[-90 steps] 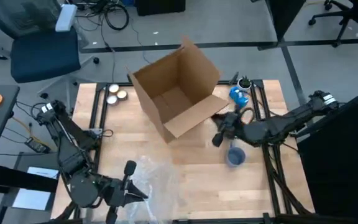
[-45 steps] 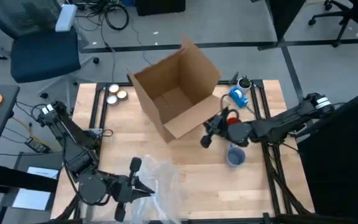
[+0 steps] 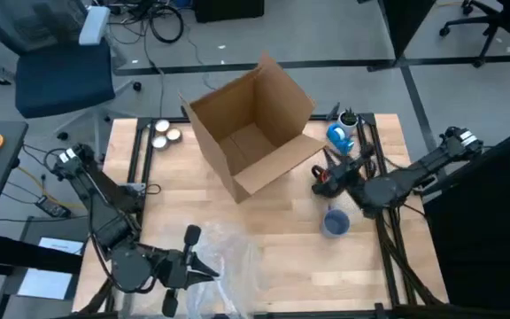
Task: Wrap mug
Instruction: Wrap the blue mug with the top bubble wrap
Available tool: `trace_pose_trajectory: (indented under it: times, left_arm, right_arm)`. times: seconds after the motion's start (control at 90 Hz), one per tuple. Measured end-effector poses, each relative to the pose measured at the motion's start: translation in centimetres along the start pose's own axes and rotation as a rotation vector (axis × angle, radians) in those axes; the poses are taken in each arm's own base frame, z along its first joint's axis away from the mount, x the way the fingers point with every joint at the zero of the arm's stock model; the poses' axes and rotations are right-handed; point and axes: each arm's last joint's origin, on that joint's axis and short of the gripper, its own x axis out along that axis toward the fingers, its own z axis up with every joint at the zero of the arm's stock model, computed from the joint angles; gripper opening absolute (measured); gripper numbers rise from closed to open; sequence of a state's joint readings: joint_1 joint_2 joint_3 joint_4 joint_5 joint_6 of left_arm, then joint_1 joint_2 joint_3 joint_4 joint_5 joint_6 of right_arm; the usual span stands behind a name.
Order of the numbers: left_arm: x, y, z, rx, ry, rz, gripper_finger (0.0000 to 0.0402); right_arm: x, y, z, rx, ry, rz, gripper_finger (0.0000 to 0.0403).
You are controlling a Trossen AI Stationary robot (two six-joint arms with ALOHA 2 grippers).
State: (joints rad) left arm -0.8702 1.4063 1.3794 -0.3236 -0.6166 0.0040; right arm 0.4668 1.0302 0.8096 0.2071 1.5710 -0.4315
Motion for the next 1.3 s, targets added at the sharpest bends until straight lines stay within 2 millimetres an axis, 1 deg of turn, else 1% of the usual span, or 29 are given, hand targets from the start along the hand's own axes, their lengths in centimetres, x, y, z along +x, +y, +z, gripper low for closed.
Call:
trace_pose_trajectory:
  times: [0.1, 0.167, 0.233, 0.344, 0.489, 0.6, 0.678, 0.8, 0.911, 1.022, 1.1, 1.167, 1.233, 1.3]
  left_arm:
    - [0.4, 0.2, -0.2, -0.002, -0.009, 0.013, 0.0]
    - [0.6, 0.3, -0.3, 0.002, -0.018, 0.022, 0.0]
    - [0.7, 0.5, -0.3, 0.019, -0.018, 0.027, 0.0]
    - [0.9, 0.9, -0.2, 0.017, -0.024, 0.043, 0.0]
    - [1.3, 1.6, -0.2, 0.027, -0.021, 0.066, 0.0]
    - [1.5, 2.0, -0.2, 0.019, -0.019, 0.08, 0.0]
    - [1.5, 2.0, -0.2, 0.019, -0.017, 0.08, 0.0]
    - [1.4, 1.8, -0.2, 0.019, -0.017, 0.075, 0.0]
    - [1.4, 1.7, -0.2, 0.022, -0.016, 0.07, 0.0]
    - [1.7, 1.6, -0.8, 0.006, -0.027, 0.077, 0.0]
    - [2.4, 2.0, -1.4, 0.001, -0.039, 0.101, 0.0]
    - [3.0, 2.5, -1.8, -0.028, -0.081, 0.128, 0.0]
    - [3.6, 3.1, -1.9, -0.067, -0.129, 0.159, 0.0]
    - [4.0, 3.7, -2.1, -0.095, -0.157, 0.183, 0.0]
  right_arm:
    - [1.0, -0.4, -0.3, 0.054, 0.009, -0.02, 0.0]
    - [1.8, -0.2, -0.5, 0.097, -0.011, 0.035, 0.0]
    - [2.5, 0.5, -0.6, 0.132, -0.035, 0.115, 0.0]
    - [3.6, 2.5, -0.9, 0.194, -0.057, 0.254, 0.0]
    - [5.1, 6.3, -1.6, 0.216, -0.088, 0.432, 0.0]
    - [5.8, 8.8, -2.3, 0.227, -0.1, 0.474, 0.0]
    - [5.9, 9.5, -2.4, 0.203, -0.093, 0.46, 0.0]
    - [5.2, 9.0, -2.0, 0.155, -0.1, 0.395, 0.0]
    - [4.1, 7.1, -1.2, 0.14, -0.1, 0.344, 0.0]
    - [2.6, 5.5, -0.9, 0.153, -0.093, 0.396, 0.0]
    - [1.6, 4.6, -0.9, 0.199, -0.083, 0.512, 0.0]
    - [0.8, 4.1, -0.9, 0.271, -0.064, 0.672, 0.0]
    - [0.1, 4.1, -1.1, 0.312, -0.037, 0.862, 0.0]
    - [-0.8, 4.5, -1.1, 0.331, -0.018, 1.048, 0.0]
